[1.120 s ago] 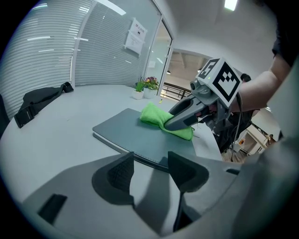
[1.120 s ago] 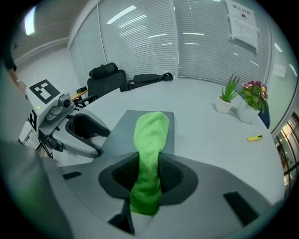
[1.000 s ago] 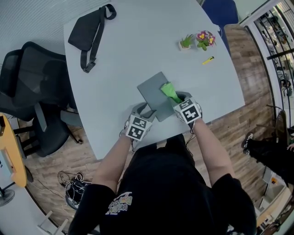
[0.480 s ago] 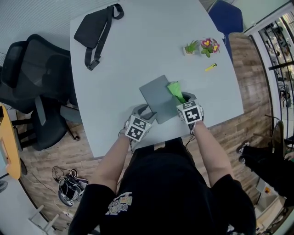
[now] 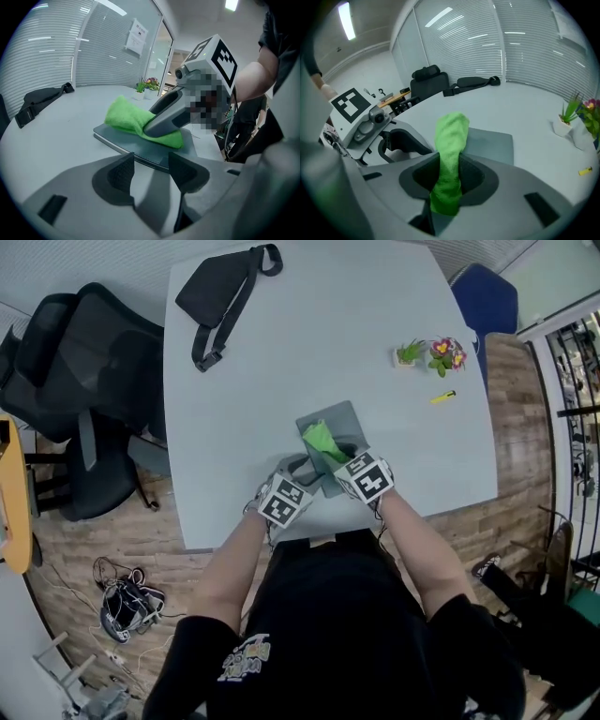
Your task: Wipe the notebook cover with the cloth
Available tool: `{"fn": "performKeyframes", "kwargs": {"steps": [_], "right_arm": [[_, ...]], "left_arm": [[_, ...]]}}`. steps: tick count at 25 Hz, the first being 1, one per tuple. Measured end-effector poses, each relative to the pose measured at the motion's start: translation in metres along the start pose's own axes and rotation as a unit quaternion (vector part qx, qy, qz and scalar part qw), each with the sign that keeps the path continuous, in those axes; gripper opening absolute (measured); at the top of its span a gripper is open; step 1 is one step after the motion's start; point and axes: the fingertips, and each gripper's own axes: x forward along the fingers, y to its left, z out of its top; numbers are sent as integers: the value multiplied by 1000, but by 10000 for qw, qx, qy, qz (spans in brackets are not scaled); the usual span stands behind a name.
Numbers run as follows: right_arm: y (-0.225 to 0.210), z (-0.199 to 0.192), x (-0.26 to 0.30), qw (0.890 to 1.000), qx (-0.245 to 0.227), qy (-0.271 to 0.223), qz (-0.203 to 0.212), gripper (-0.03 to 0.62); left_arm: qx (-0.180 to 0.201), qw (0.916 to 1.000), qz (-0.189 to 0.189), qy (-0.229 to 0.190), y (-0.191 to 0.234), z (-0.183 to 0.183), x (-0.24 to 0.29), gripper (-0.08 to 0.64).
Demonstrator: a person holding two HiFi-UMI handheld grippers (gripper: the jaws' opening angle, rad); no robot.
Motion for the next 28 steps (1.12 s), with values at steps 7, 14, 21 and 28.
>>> {"fn": "performKeyframes", "kwargs": {"steps": [7,14,21,28], "right_arm": [[24,2,19,9976,-440,349,407,110],[19,1,24,9967,-527,502,360,110],[-8,-1,17,9987,-182,470,83,110],[-45,-10,1,9985,239,422,-254,110]], "left_arm": [[-37,9999,92,-78,4,0,0,216],[-71,9998,172,-120,8,0,0,216],[-202,9997,142,23,7,-7,0,216],[-139,9998,159,-38,7,-1,-1,216]]}}
